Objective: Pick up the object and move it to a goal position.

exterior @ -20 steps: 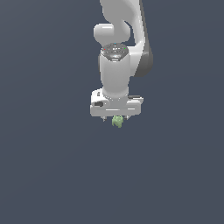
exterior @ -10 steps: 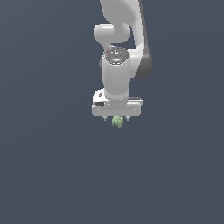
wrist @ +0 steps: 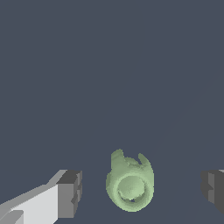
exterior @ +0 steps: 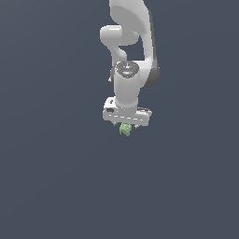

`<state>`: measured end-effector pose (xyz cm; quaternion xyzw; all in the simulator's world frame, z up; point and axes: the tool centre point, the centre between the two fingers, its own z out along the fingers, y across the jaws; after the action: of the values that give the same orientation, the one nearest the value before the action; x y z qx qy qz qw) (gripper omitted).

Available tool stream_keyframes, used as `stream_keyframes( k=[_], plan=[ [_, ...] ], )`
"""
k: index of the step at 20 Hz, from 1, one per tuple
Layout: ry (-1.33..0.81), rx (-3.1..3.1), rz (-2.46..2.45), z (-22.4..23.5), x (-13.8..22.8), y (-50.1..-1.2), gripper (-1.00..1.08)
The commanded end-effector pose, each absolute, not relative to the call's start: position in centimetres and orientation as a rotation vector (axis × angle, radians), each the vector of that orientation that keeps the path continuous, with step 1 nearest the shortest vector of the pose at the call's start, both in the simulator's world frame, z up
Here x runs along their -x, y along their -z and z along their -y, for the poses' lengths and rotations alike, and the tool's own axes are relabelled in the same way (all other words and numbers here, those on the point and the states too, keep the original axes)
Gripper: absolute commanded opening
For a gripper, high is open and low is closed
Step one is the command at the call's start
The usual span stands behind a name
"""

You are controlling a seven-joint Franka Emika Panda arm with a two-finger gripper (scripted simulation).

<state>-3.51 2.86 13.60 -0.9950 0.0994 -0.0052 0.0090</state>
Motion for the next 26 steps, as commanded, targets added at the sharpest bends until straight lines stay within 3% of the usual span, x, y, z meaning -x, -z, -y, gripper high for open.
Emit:
stream_keyframes(
  k=[1, 12, 26],
  plan=[
    [0.011, 3.103, -0.395, -3.1, 4.8, -12.3, 1.0],
    [0.001, 3.079, -0.619, -3.5, 8.3, -9.3, 1.0],
    [0.0, 3.076, -0.639, -3.5, 8.7, -7.1, 1.0]
  ],
)
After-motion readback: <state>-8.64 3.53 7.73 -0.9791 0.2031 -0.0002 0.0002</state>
